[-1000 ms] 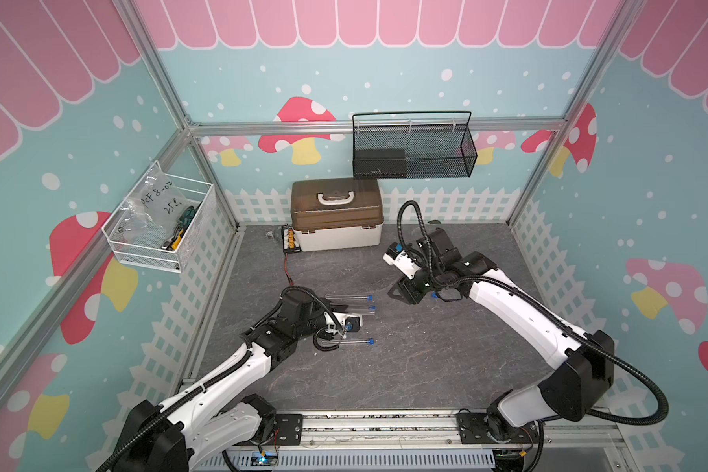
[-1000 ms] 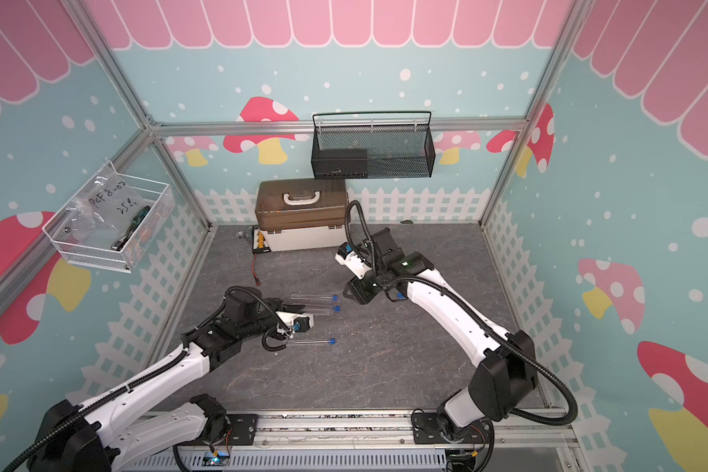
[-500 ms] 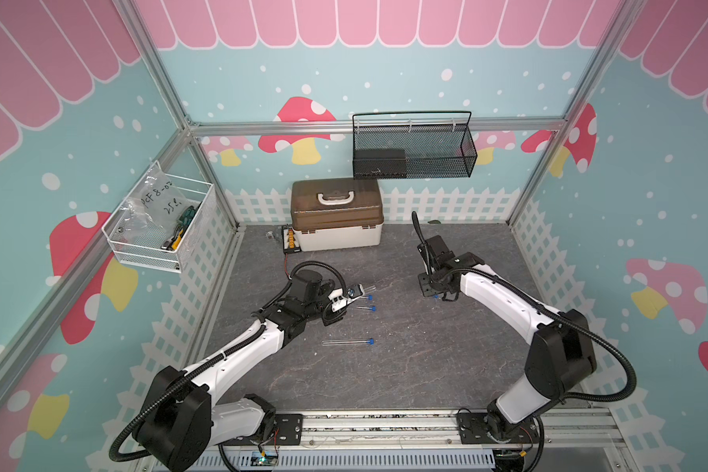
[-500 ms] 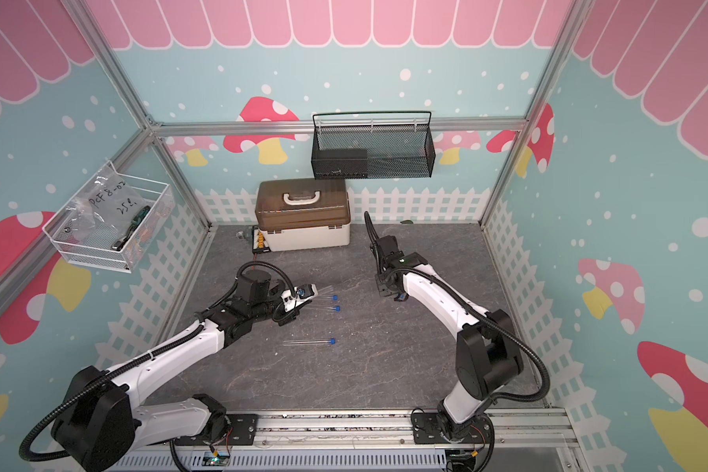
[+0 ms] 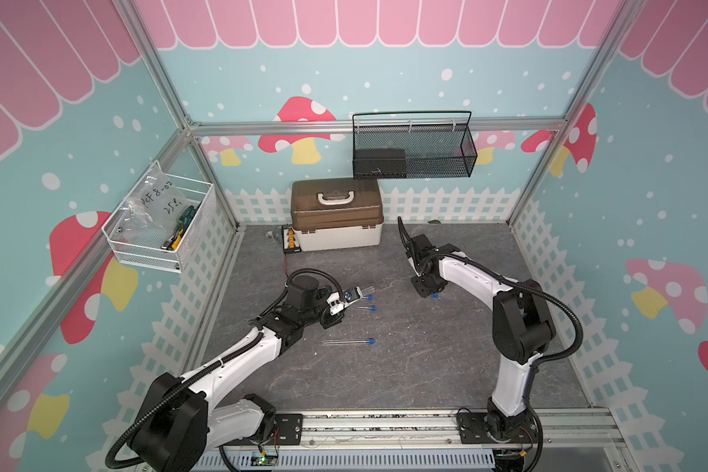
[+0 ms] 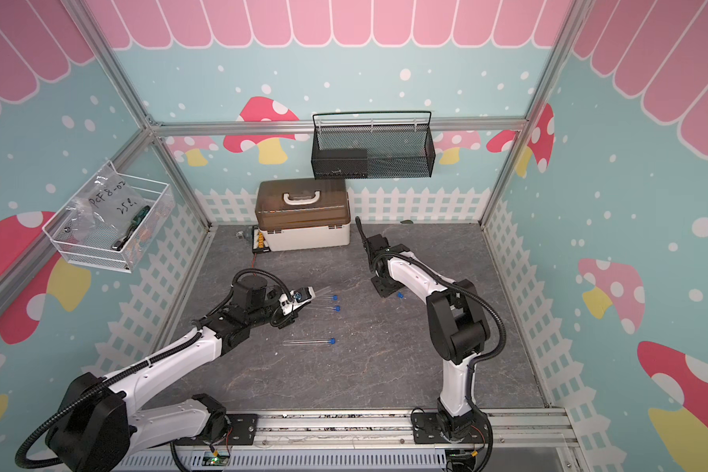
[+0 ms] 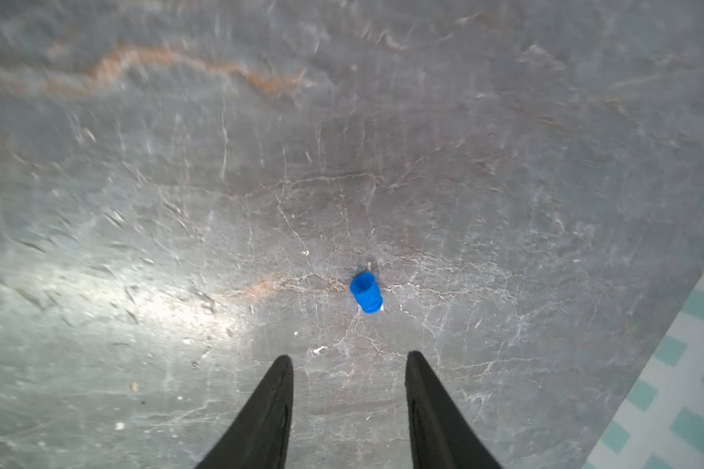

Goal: Insert stoppers into test tubes
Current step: Pick up the stopper from the center of the board.

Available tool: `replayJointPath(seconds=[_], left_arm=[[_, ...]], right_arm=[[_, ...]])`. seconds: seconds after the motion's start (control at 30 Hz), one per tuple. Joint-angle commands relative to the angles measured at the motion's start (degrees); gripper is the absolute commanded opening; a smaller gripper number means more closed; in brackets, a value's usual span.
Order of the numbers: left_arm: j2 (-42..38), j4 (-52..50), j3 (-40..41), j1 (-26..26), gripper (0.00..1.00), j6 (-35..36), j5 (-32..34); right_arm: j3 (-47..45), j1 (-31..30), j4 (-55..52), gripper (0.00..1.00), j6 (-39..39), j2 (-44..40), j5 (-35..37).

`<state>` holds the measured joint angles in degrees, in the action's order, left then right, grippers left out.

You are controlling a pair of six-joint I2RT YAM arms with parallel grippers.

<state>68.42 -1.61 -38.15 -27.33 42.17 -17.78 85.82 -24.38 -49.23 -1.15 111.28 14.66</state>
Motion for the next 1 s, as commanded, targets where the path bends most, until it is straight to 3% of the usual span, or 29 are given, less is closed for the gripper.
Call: replayJointPath(seconds=[0.0, 0.43, 0.97], left_arm=[[-0.8, 1.2, 0.7, 0.3, 0.0, -0.3, -0.7], [-0.7, 1.5, 1.2, 0.4, 0.0, 0.4, -0.5], [-0.4, 1.5, 1.7, 0.6, 0.0, 0.7, -2.2]], right_arm=[[1.4, 2.0, -4.5, 0.44, 8.8, 2.0, -4.8], [6.8, 5.8, -6.2, 0.36, 12.7, 7.3, -8.1], [9.6, 7.9, -7.6, 0.35, 13.9, 11.8, -10.7]])
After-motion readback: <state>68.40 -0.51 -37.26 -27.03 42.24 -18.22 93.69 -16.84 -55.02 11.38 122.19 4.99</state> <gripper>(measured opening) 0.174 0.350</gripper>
